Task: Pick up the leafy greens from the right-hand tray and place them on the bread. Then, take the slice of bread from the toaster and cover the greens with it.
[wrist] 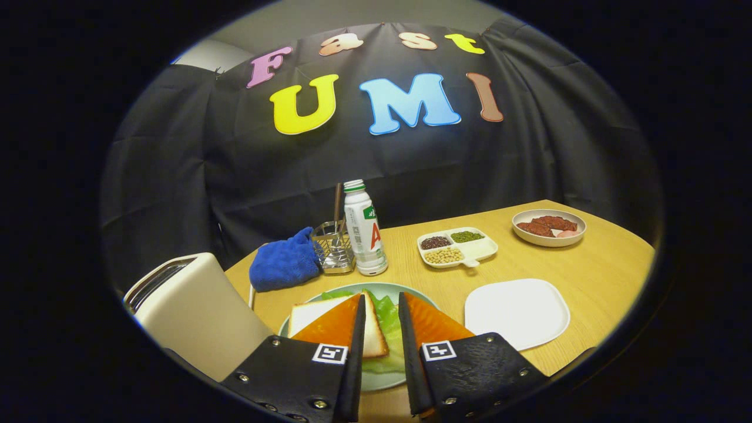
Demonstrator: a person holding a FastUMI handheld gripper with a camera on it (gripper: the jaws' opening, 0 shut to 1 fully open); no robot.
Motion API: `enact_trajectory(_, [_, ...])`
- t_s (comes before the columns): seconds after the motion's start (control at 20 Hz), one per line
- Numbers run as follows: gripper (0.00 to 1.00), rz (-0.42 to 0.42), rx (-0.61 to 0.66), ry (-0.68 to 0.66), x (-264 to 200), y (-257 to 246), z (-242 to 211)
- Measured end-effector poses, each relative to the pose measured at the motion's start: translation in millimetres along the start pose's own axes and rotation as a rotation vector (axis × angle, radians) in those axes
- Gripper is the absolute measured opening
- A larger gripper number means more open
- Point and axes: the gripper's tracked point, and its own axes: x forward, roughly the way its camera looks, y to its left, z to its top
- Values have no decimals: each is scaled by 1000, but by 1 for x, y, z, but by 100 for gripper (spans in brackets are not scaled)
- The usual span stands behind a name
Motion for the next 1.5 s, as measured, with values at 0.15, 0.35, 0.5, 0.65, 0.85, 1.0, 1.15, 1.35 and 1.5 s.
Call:
enact_trajectory(0.15, [32,11,-28,-25,-8,-11,11])
enact_trajectory(0.35, [32,7,-96,-66,-22,-34,26])
enact_trajectory(0.5, [32,14,-136,-100,-36,-51,35])
enact_trajectory(0.65, [32,4,-150,-134,-50,-74,44])
enact_trajectory(0.85, [32,-22,-152,-155,-61,-109,51])
enact_trajectory(1.0, [32,-34,-146,-180,-68,-132,57])
enact_trajectory(1.15, [32,-44,-167,-196,-73,-157,62])
enact_trajectory(1.35, [32,-44,-145,-211,-81,-196,66])
enact_trajectory(1.5, [32,-41,-128,-204,-82,-231,71])
